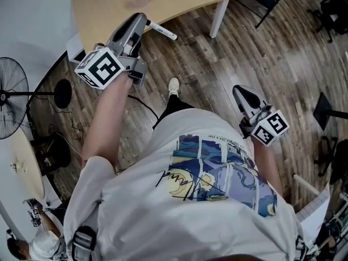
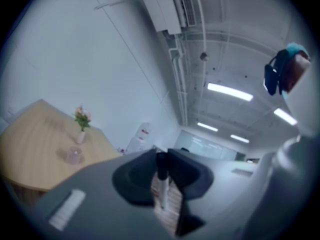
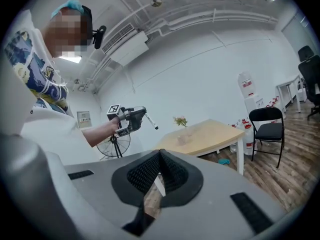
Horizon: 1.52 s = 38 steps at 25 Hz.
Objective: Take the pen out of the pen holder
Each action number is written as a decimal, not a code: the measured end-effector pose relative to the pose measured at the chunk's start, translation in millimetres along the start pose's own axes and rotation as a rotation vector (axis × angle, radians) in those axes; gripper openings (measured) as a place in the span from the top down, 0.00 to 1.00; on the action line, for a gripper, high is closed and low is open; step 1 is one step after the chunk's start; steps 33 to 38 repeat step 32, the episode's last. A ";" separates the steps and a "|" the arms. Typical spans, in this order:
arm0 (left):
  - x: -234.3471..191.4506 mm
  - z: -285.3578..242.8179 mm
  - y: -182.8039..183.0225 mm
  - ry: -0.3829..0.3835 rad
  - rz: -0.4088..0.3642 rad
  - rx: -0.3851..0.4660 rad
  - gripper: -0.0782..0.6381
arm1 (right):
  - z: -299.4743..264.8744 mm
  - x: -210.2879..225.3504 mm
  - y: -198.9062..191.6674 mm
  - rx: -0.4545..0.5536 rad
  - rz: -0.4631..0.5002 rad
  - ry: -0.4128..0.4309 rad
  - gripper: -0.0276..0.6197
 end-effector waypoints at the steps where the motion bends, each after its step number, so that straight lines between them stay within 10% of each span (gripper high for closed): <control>1: -1.0 0.3 -1.2 -0.002 0.008 -0.001 0.79 | 0.2 0.1 -0.1 0.000 0.003 -0.003 0.95; 38: -10.8 -10.2 2.4 -0.001 0.055 -0.032 0.79 | -10.6 5.1 2.2 -0.034 -0.012 -0.017 0.95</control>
Point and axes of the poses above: the fingertips, and each gripper's own axes: z backward along the fingers, x to its right, y out of its top, the point moved 6 cm from there along z, backward along the fingers, and after that the axes turned 8 degrees about -x, right-handed, at the moved point
